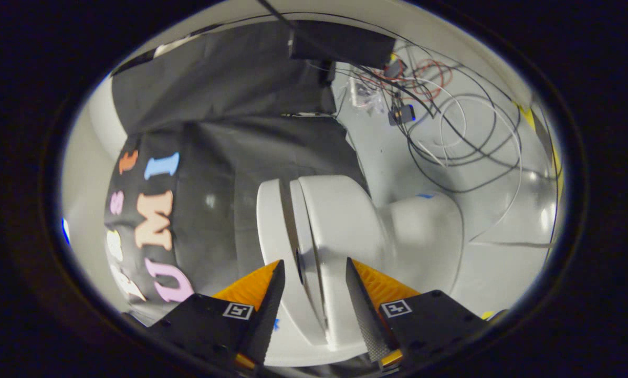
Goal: Open the toilet lid.
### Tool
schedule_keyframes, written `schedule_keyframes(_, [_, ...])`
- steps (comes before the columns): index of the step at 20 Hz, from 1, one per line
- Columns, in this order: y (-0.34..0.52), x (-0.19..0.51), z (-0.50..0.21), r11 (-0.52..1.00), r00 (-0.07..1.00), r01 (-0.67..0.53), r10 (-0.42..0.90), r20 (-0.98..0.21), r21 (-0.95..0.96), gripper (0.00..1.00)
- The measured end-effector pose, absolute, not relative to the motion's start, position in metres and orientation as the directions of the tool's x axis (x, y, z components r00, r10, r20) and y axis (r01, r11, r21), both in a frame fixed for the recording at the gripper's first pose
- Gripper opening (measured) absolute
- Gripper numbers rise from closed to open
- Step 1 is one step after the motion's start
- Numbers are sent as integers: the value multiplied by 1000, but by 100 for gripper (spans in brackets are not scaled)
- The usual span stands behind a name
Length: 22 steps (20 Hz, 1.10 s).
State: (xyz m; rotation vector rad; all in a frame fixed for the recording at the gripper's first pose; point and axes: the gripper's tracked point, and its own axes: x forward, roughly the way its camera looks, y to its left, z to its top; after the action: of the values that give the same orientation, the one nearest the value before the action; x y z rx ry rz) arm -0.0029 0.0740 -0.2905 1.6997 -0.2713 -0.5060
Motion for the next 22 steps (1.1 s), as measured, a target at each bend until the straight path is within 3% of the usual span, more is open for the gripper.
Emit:
schedule_keyframes(1, [71, 3, -293, -197, 875, 111, -445, -190, 974, 73])
schedule_keyframes(4, [75, 24, -275, -173, 918, 45, -381, -109, 984, 39])
schedule_keyframes(7, [77, 36, -280, -129, 936, 120, -316, -155, 984, 5])
schedule_keyframes(13, [80, 28, -278, -13, 927, 238, -295, -231, 971, 0])
schedule_keyframes(19, [90, 26, -272, -23, 886, 382, -275, -374, 924, 0])
schedule_keyframes(22, [93, 23, -248, 17, 892, 382, -267, -364, 924, 0])
